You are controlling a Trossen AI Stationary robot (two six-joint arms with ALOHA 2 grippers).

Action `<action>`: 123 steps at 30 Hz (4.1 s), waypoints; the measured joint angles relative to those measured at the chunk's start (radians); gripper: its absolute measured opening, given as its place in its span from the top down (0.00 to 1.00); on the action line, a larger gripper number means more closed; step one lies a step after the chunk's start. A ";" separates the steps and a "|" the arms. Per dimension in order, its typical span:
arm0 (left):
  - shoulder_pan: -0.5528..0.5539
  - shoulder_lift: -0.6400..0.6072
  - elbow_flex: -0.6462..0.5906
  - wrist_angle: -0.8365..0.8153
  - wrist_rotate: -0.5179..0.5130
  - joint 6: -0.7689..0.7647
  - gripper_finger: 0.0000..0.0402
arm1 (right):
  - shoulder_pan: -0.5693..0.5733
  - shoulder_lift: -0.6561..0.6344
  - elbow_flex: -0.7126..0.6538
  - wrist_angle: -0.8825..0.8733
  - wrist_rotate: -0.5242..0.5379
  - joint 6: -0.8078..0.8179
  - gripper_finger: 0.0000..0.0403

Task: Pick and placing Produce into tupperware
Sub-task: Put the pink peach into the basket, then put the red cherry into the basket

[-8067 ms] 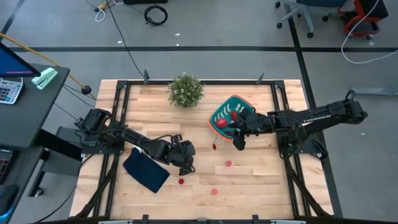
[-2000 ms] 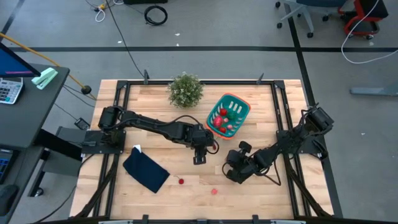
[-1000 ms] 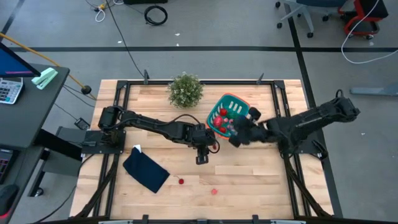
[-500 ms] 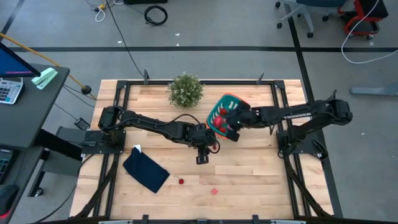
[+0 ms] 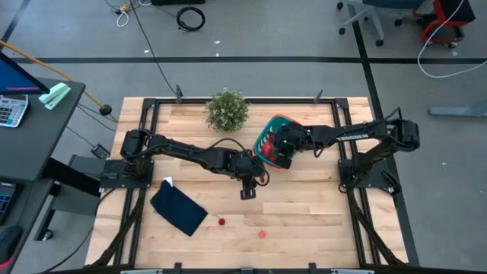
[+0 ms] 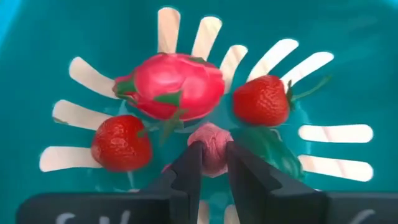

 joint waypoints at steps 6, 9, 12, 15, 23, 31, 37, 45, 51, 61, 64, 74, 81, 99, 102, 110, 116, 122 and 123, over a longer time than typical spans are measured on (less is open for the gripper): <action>0.013 0.000 0.000 0.000 0.000 -0.002 0.59 | -0.029 0.000 0.001 0.000 -0.053 -0.003 0.77; 0.023 0.000 0.000 0.000 0.000 -0.003 0.59 | -0.037 0.000 0.002 0.000 -0.055 -0.003 0.73; 0.030 0.000 0.000 0.000 0.000 -0.003 0.60 | -0.043 0.000 0.002 0.000 -0.054 -0.003 0.69; 0.039 0.000 0.000 0.001 0.000 -0.003 0.60 | -0.045 -0.003 0.002 0.008 -0.025 -0.003 0.66; 0.059 0.015 -0.009 0.028 -0.001 -0.094 0.60 | -0.045 -0.086 0.032 0.016 0.058 0.083 0.64; 0.057 0.098 -0.026 0.101 -0.001 -0.214 0.60 | -0.024 -0.242 0.047 0.019 0.055 0.221 0.65; 0.045 0.142 -0.025 0.152 0.000 -0.213 0.60 | 0.020 -0.298 0.046 -0.008 0.058 0.218 0.65; 0.046 0.143 -0.025 0.177 -0.001 -0.232 0.60 | 0.069 -0.275 0.045 -0.026 0.058 0.214 0.65; 0.042 0.170 -0.026 0.174 -0.052 -0.246 0.60 | 0.068 -0.275 0.045 -0.027 0.059 0.195 0.65; 0.031 0.228 -0.023 0.239 -0.071 -0.265 0.60 | 0.068 -0.276 0.045 -0.036 0.059 0.193 0.65; 0.031 0.228 -0.023 0.226 -0.073 -0.259 0.62 | 0.068 -0.277 0.045 -0.036 0.059 0.192 0.65; -0.005 0.227 -0.021 0.212 -0.079 -0.208 0.90 | 0.068 -0.278 0.045 -0.035 0.059 0.190 0.65; -0.051 0.226 0.035 0.188 -0.065 -0.164 0.93 | 0.068 -0.278 0.045 -0.035 0.059 0.190 0.65; 0.027 0.203 0.458 -0.434 -0.619 0.011 0.97 | 0.068 -0.354 0.045 -0.320 0.055 0.343 0.65; 0.086 0.204 0.450 -0.415 -0.574 0.039 0.96 | 0.077 -0.395 0.045 -0.431 0.060 0.497 0.65; 0.195 0.260 0.449 -0.254 -0.289 0.059 0.87 | 0.147 -0.430 0.045 -0.454 0.129 0.557 0.65; 0.203 0.285 0.449 -0.222 -0.232 0.159 0.81 | 0.166 -0.428 0.045 -0.446 0.130 0.514 0.65; 0.198 0.300 0.448 -0.225 -0.231 0.189 0.70 | 0.166 -0.428 0.045 -0.446 0.130 0.512 0.65; 0.199 0.301 0.447 -0.226 -0.231 0.190 0.68 | 0.165 -0.428 0.045 -0.446 0.131 0.512 0.65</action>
